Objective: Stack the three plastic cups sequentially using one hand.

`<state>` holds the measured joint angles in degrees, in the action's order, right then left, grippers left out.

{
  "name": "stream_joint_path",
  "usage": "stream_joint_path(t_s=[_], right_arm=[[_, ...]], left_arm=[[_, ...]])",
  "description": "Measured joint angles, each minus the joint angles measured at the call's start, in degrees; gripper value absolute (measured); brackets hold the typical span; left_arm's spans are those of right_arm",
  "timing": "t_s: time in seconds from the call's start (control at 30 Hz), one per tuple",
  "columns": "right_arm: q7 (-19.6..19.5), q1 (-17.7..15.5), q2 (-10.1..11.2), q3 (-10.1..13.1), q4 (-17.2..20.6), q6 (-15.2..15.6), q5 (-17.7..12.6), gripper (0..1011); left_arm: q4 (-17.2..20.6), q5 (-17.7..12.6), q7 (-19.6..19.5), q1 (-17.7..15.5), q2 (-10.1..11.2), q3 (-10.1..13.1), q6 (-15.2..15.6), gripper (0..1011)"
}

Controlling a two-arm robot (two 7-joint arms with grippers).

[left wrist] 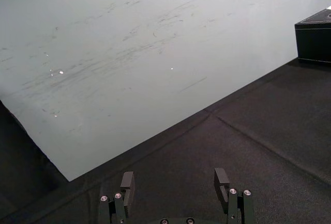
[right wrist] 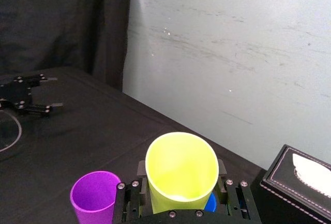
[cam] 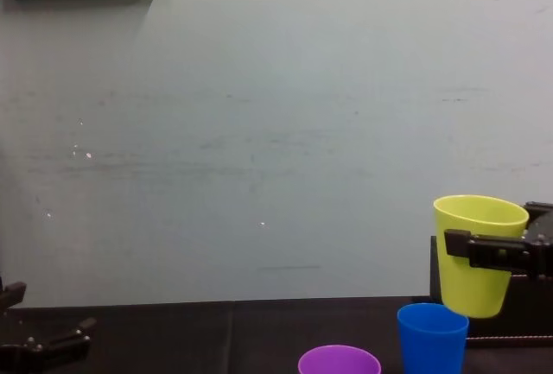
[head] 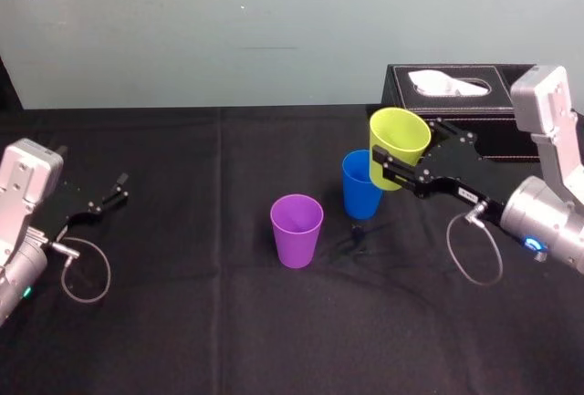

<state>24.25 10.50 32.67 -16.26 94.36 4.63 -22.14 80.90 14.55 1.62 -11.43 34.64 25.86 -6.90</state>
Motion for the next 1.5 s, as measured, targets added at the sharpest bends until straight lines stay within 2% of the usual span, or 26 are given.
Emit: stream_joint_path(t_s=[0.23, 0.53, 1.2, 1.5], right_arm=[[-0.2, 3.2, -1.7, -1.2, -2.7, 1.1, 1.5, 743], [-0.3, 5.7, -3.4, -2.1, -5.6, 1.7, 2.9, 743], [-0.2, 9.6, -6.5, -3.8, -12.5, 1.2, 5.5, 743], [0.1, 10.6, -7.4, -4.0, -14.2, 0.6, 6.4, 743]], left_arm=[[0.0, 0.0, 0.0, 0.0, 0.0, 0.0, 0.0, 1010], [0.0, 0.0, 0.0, 0.0, 0.0, 0.0, 0.0, 1010], [0.0, 0.0, 0.0, 0.0, 0.0, 0.0, 0.0, 1010], [0.0, 0.0, 0.0, 0.0, 0.0, 0.0, 0.0, 1010]])
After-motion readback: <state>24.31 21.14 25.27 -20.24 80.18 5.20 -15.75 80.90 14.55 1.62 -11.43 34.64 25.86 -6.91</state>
